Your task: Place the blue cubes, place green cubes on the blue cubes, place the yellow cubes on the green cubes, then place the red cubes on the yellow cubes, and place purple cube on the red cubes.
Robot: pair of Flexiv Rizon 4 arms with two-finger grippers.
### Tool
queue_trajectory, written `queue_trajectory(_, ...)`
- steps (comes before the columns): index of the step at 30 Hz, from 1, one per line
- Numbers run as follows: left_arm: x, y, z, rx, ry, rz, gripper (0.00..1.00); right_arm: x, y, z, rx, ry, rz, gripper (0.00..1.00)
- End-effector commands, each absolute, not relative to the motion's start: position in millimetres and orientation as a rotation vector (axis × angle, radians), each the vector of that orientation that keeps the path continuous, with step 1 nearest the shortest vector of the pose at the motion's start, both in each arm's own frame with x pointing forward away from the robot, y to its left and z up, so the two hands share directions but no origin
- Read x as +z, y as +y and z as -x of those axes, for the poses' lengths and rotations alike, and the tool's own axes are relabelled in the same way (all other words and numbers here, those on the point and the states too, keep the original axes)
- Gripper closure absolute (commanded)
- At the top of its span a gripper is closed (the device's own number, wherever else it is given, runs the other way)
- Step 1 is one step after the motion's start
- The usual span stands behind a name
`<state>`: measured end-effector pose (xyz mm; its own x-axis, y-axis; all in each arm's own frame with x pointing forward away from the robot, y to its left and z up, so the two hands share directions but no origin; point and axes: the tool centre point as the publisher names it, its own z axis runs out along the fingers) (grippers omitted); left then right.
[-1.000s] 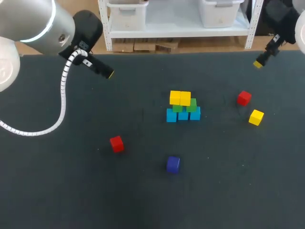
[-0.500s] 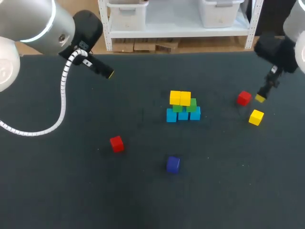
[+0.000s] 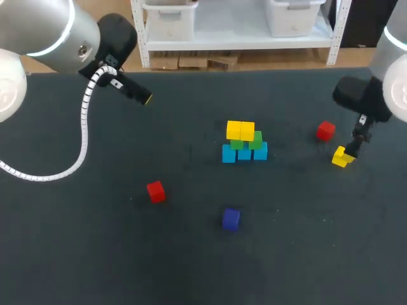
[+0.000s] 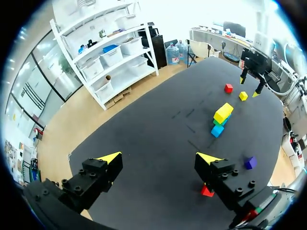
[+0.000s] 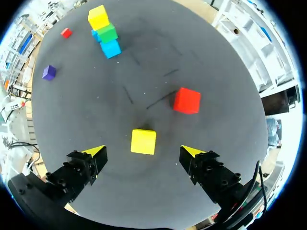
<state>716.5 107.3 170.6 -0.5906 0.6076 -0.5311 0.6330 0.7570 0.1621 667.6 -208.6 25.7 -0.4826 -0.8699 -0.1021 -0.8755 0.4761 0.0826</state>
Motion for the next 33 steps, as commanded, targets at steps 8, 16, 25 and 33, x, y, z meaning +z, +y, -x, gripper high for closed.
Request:
queue_trajectory(8,170.6,108.6,-716.7,-0.064,2.377,-0.932,0.00,7.0,-204.3,-663.1,0.221,2.682,1.665,0.00)
queue_trajectory(16,170.6,108.6,-716.7,-0.064,2.377,-0.932,0.00,-4.0,-200.8,-660.0,0.223,2.683,1.712,0.00)
queue_trajectory(25,170.6,108.6,-716.7,-0.064,2.377,-0.932,0.00,-5.9,-200.0,-662.9,0.255,2.660,1.729,0.58)
queue_trajectory(33,170.6,108.6,-716.7,-0.064,2.377,-0.932,0.00,-7.0,-201.7,-662.3,0.240,2.639,1.761,0.95)
